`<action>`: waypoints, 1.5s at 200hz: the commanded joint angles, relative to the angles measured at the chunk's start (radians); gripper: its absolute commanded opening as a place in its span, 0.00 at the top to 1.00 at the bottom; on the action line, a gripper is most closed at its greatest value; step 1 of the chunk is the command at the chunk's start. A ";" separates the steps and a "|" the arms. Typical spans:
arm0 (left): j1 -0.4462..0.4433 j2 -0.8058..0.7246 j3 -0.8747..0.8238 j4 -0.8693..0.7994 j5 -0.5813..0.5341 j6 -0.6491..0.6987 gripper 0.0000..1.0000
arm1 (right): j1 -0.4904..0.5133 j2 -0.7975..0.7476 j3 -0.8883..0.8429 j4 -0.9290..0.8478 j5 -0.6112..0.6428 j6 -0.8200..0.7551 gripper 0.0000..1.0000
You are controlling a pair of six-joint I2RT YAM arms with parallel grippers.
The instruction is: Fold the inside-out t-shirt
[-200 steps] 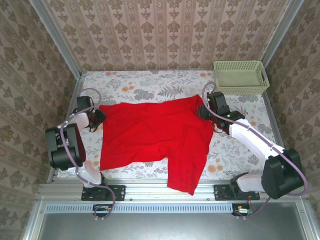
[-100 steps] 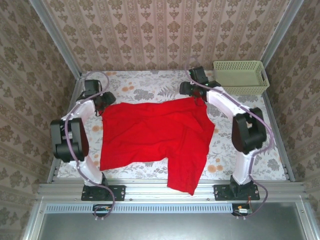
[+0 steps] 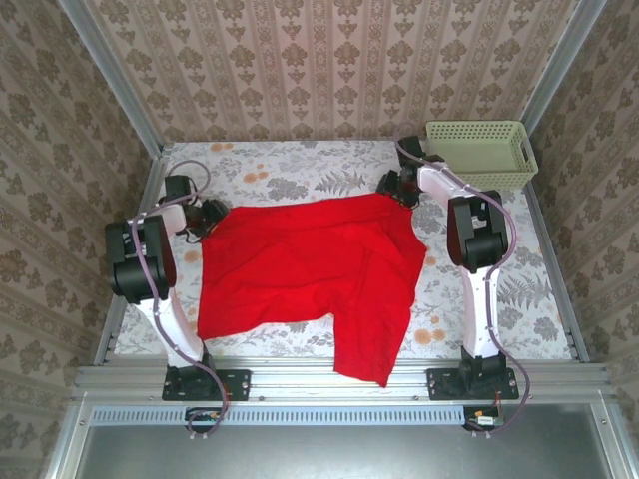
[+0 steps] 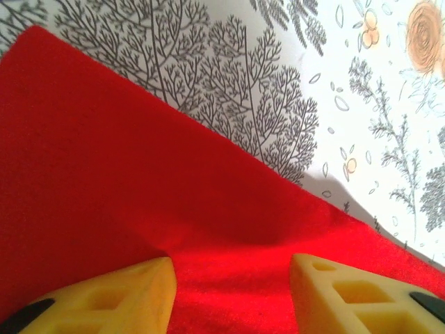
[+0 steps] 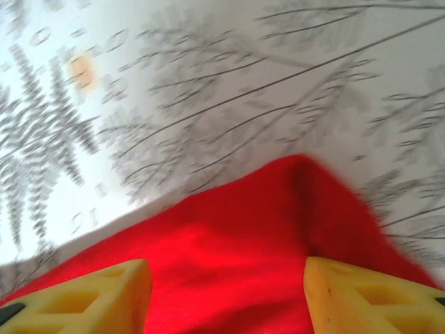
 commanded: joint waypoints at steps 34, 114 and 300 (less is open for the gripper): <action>0.012 0.028 0.003 -0.035 -0.012 -0.014 0.40 | -0.050 0.129 0.170 -0.119 0.012 0.006 0.49; 0.006 -0.154 0.003 -0.096 -0.089 0.046 0.28 | -0.001 -0.091 0.131 -0.055 0.104 -0.182 0.69; 0.014 0.094 0.103 -0.043 -0.002 -0.033 0.26 | -0.037 0.336 0.510 -0.274 0.077 0.004 0.70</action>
